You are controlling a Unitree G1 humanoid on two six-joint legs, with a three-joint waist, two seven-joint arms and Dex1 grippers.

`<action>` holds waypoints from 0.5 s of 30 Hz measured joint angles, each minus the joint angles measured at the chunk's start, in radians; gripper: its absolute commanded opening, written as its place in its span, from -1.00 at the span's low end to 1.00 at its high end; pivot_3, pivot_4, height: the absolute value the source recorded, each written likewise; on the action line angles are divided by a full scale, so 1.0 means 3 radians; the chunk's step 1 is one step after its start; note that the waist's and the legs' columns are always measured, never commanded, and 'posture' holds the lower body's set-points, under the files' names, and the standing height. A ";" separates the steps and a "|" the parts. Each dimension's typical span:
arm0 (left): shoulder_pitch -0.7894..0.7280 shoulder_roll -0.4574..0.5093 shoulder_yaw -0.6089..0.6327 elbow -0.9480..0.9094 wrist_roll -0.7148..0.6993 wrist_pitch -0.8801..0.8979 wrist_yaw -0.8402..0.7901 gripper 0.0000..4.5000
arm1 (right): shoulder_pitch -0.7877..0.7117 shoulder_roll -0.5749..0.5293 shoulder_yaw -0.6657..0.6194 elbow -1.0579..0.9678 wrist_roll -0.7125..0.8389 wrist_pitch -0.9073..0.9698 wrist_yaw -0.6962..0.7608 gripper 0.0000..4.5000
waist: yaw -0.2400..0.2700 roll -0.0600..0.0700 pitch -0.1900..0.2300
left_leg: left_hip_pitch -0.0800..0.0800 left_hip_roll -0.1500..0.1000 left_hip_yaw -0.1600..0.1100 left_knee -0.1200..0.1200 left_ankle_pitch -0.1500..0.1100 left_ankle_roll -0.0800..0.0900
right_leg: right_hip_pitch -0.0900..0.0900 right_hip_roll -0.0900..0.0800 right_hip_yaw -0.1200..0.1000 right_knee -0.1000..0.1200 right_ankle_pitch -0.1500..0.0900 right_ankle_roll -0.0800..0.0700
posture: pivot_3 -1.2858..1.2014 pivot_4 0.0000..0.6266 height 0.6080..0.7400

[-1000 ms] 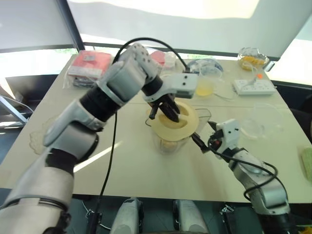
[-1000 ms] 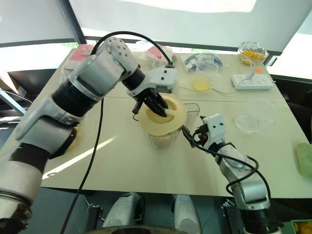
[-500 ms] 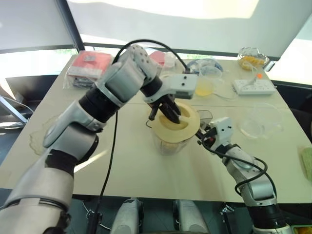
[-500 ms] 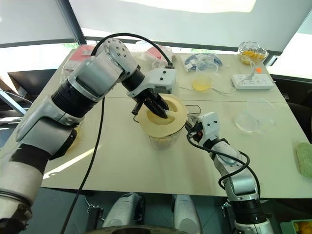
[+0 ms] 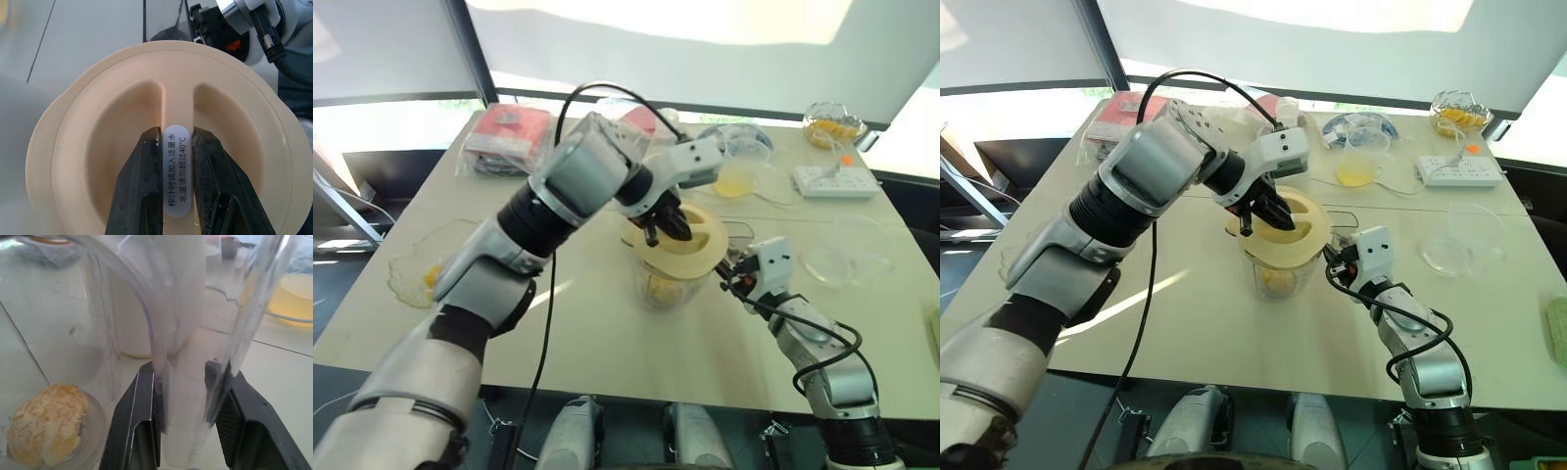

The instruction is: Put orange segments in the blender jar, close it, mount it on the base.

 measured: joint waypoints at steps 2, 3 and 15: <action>0.0033 -0.0053 0.0066 -0.0014 -0.0016 0.0113 0.0125 -0.88 | 0.0001 -0.0002 -0.0023 0.0000 -0.0003 0.0011 -0.0003 -0.59 | -0.0005 0.0010 -0.0006 | 0.0001 -0.0002 -0.0002 0.0000 0.0000 0.0000 | 0.0008 0.0000 0.0002 -0.0014 0.0000 0.0000 | 0.03 -0.52 1.00; 0.0073 -0.0086 0.0098 -0.0054 -0.0039 0.0177 0.0211 -0.88 | 0.0001 -0.0006 -0.0041 0.0000 -0.0018 0.0018 -0.0003 -0.59 | -0.0005 0.0016 -0.0010 | 0.0001 -0.0005 -0.0002 0.0000 0.0000 0.0000 | 0.0011 -0.0001 0.0006 -0.0018 0.0000 0.0001 | 0.03 -0.52 1.00; 0.0173 -0.0059 0.0113 -0.0332 -0.0206 0.0276 0.0526 -0.39 | -0.0014 -0.0001 -0.0058 0.0015 -0.0071 0.0018 0.0004 -0.59 | -0.0012 0.0020 -0.0013 | 0.0002 -0.0009 -0.0005 -0.0001 -0.0001 0.0000 | 0.0016 -0.0003 0.0008 -0.0023 0.0000 0.0001 | 0.03 -0.52 1.00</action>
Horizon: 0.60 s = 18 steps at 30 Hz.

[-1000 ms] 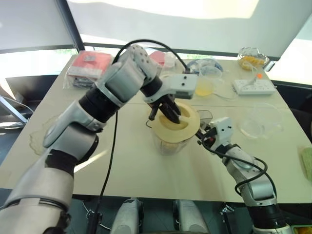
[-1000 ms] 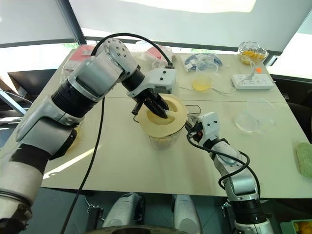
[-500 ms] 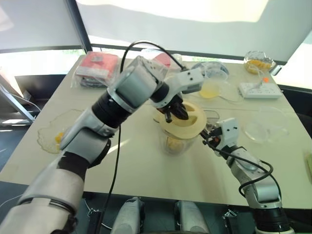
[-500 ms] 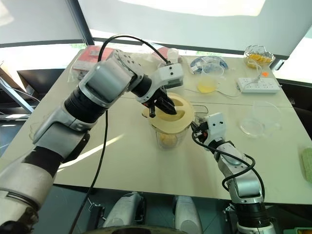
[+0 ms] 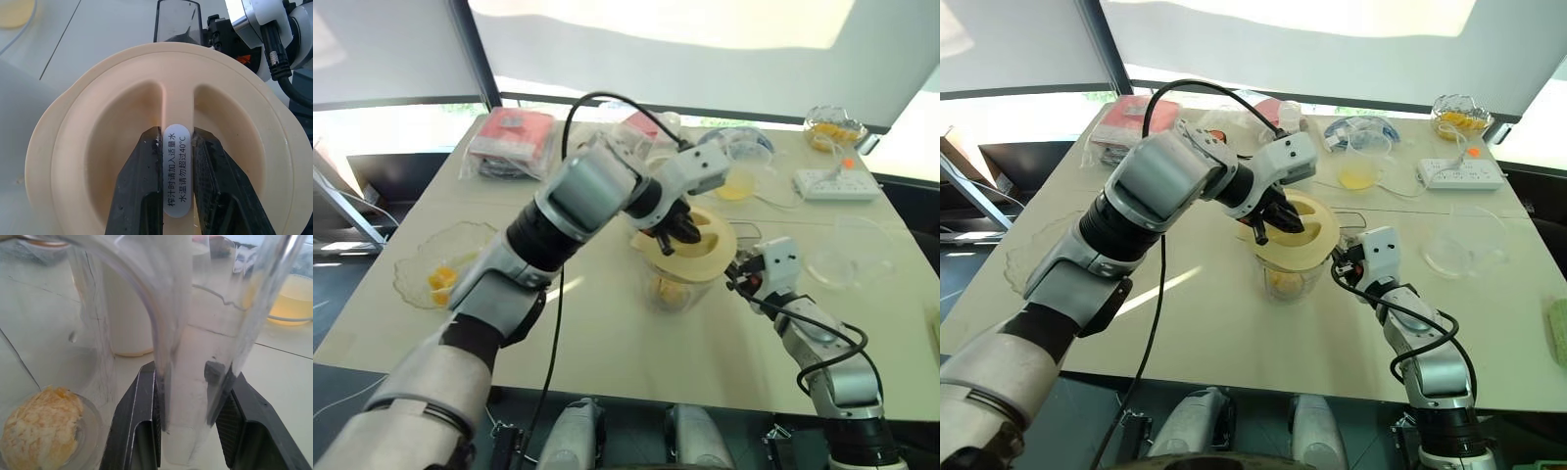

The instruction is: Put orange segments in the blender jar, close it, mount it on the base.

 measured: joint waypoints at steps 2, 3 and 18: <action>0.0026 0.0041 -0.0019 -0.0002 -0.0001 -0.0082 0.0075 0.01 | -0.0009 0.0007 0.0031 -0.0008 -0.0005 -0.0023 0.0027 -0.59 | -0.0016 -0.0003 0.0001 | 0.0001 0.0002 0.0001 -0.0001 0.0000 0.0000 | -0.0002 0.0001 0.0001 0.0000 0.0000 0.0000 | 0.03 -0.52 1.00; 0.0026 0.0095 -0.0045 -0.0028 -0.0009 -0.0138 0.0075 0.24 | -0.0010 0.0010 0.0044 -0.0009 -0.0008 -0.0036 0.0038 -0.59 | -0.0029 -0.0003 0.0001 | 0.0001 0.0003 0.0002 -0.0002 0.0000 0.0000 | -0.0004 0.0001 0.0001 0.0001 0.0000 0.0000 | 0.03 -0.52 1.00; -0.0769 0.0542 0.0554 0.0458 -0.0330 -0.1211 -0.0057 0.68 | 0.0011 0.0023 0.0048 -0.0091 -0.0062 -0.0175 0.0133 -0.59 | -0.0047 0.0003 0.0014 | -0.0059 -0.0004 0.0011 -0.0010 0.0000 0.0000 | -0.0083 0.0007 0.0005 0.0016 0.0009 0.0015 | 0.03 -0.52 1.00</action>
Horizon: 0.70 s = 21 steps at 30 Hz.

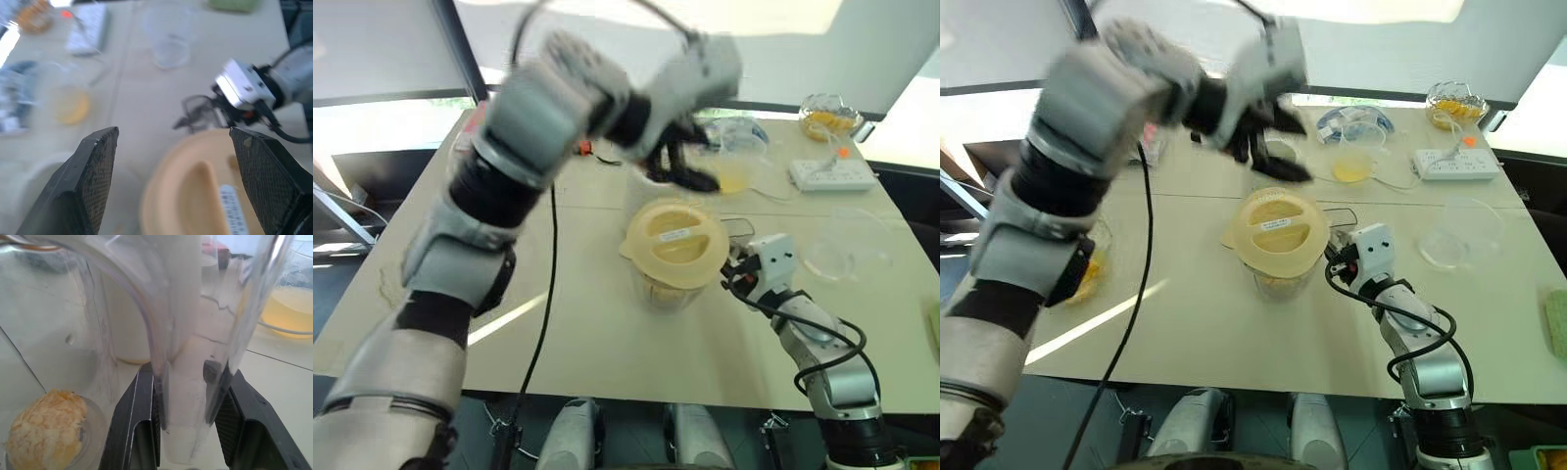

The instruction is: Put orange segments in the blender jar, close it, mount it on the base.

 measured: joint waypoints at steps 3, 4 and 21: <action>0.0212 -0.0047 0.0357 0.0248 0.0107 -0.0586 0.0477 0.68 | -0.0003 -0.0001 -0.0010 0.0002 0.0000 0.0003 0.0005 -0.59 | -0.0010 0.0001 -0.0001 | 0.0002 0.0009 -0.0001 -0.0002 0.0000 0.0000 | -0.0001 0.0000 0.0000 0.0006 0.0000 0.0001 | 0.03 -0.52 1.00; 0.0368 -0.0055 0.0478 0.0280 0.0152 -0.0825 0.0682 0.68 | -0.0007 -0.0001 -0.0020 0.0002 0.0007 0.0016 0.0003 -0.59 | -0.0016 0.0000 0.0000 | 0.0002 0.0010 -0.0001 -0.0002 0.0000 0.0000 | -0.0002 0.0000 0.0000 0.0007 0.0001 0.0001 | 0.03 -0.52 1.00; 0.3056 0.0498 0.1222 -0.1345 -0.0482 -0.0943 0.0733 0.68 | -0.1339 -0.0802 -0.1182 -0.0460 0.0942 0.1726 -0.0199 -0.59 | -0.0047 0.0003 0.0012 | 0.0000 0.0012 0.0001 -0.0001 0.0004 -0.0008 | -0.0017 -0.0005 0.0002 0.0032 0.0005 -0.0007 | 0.03 -0.52 1.00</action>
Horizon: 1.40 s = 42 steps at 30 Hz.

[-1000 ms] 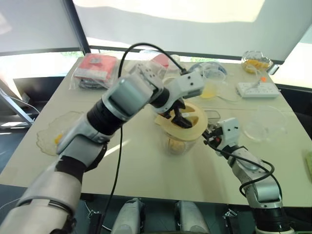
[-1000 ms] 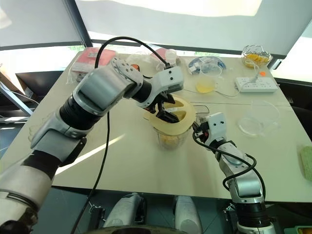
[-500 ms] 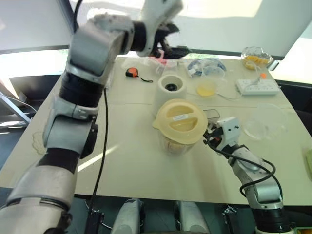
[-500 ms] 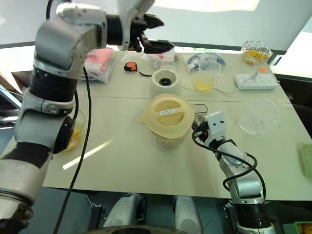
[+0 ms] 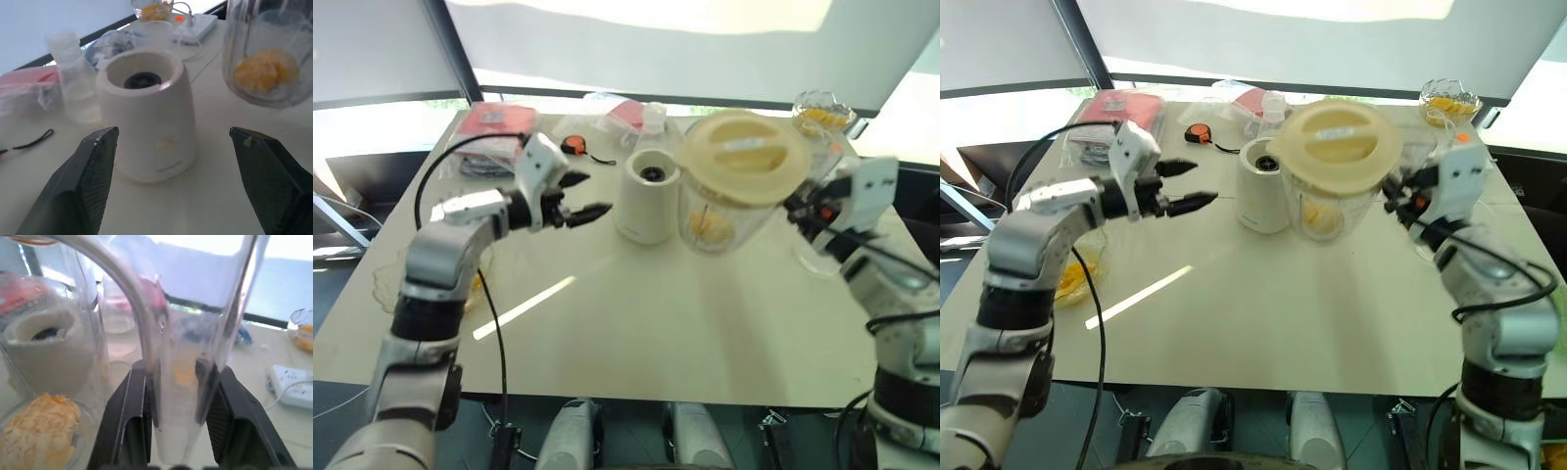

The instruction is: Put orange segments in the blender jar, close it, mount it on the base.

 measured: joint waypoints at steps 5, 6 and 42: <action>0.0259 0.0023 0.0118 -0.0315 -0.0294 0.0087 0.0001 0.68 | -0.1026 -0.0315 -0.0059 0.0474 0.0143 0.0248 -0.0001 -0.59 | 0.0003 -0.0003 0.0002 | 0.0003 0.0002 -0.0001 0.0001 0.0001 -0.0001 | 0.0004 0.0002 -0.0002 0.0000 -0.0006 -0.0015 | 0.03 -0.52 1.00; 0.0286 0.0015 0.0142 -0.0339 -0.0329 0.0087 0.0027 0.68 | -0.1172 -0.0327 -0.0012 0.0599 0.0132 0.0249 -0.0003 -0.59 | 0.0000 -0.0004 0.0002 | 0.0003 0.0002 0.0000 0.0001 0.0001 -0.0001 | 0.0004 0.0002 -0.0002 -0.0001 -0.0005 -0.0015 | 0.03 -0.52 1.00; 0.0568 -0.0022 0.0313 -0.0673 -0.0399 0.0154 0.0904 0.68 | -0.2528 0.0651 0.0876 0.3626 -0.0712 -0.0913 0.0396 -0.59 | -0.0023 -0.0001 0.0007 | -0.0002 0.0001 0.0006 -0.0040 0.0017 -0.0030 | -0.0017 0.0003 -0.0001 -0.0008 0.0004 -0.0003 | 0.03 -0.52 1.00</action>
